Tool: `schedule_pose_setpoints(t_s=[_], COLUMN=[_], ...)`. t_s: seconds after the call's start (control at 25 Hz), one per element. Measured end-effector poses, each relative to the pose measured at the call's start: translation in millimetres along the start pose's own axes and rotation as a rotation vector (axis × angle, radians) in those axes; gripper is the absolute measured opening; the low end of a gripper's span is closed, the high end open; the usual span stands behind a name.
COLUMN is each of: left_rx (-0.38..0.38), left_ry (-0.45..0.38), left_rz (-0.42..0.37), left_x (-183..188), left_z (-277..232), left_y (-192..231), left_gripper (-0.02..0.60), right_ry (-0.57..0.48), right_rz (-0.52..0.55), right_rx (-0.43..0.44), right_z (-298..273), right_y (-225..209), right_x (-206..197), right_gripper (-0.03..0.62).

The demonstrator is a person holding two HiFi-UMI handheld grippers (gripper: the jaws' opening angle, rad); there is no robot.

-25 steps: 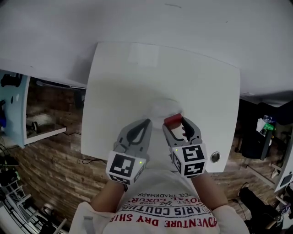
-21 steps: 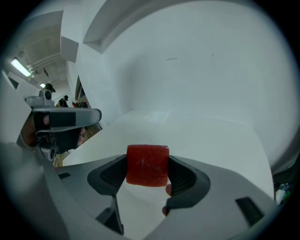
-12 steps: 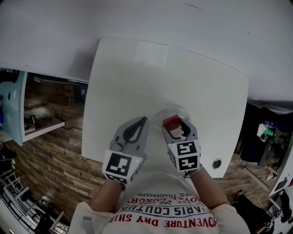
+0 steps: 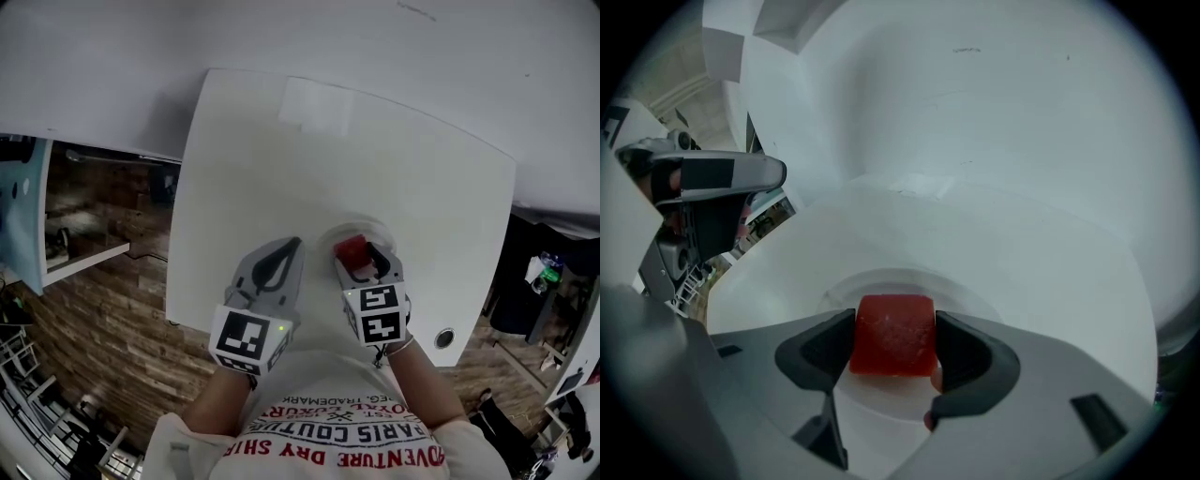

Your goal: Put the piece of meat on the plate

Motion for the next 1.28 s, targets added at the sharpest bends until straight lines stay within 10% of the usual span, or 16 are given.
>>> schedule_pose_setpoints(t_s=[0.56, 1.0, 1.28], left_rx=[0.001, -0.029, -0.057], left_ry=[0.016, -0.011, -0.043], left_rz=[0.01, -0.03, -0.078], left_x=[-11.3, -5.6, 4.0], left_z=[7.1, 23.3, 36.7], left_y=[12.7, 0.9, -24.1], left_gripper=[-0.002, -0.002, -0.002], right_ry=[-0.035, -0.257, -0.427], right_rz=[-0.002, -0.092, -0.172], right_rx=[-0.058, -0.068, -0.151], right_z=[-6.4, 34.1, 84.9], right_y=[3.2, 3.1, -6.1], right_x=[0.1, 14.2, 17.5], right_gripper=[0.276, 0.284, 0.037])
Point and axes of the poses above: the fingertips, and each gripper's own axes: z backward along the fingers, y to its left, x out of its top, the point moved 5 cm from there along z, backward along the fingers, and after that the axes turned 6 degrees about -z, right-handed, at the moved point
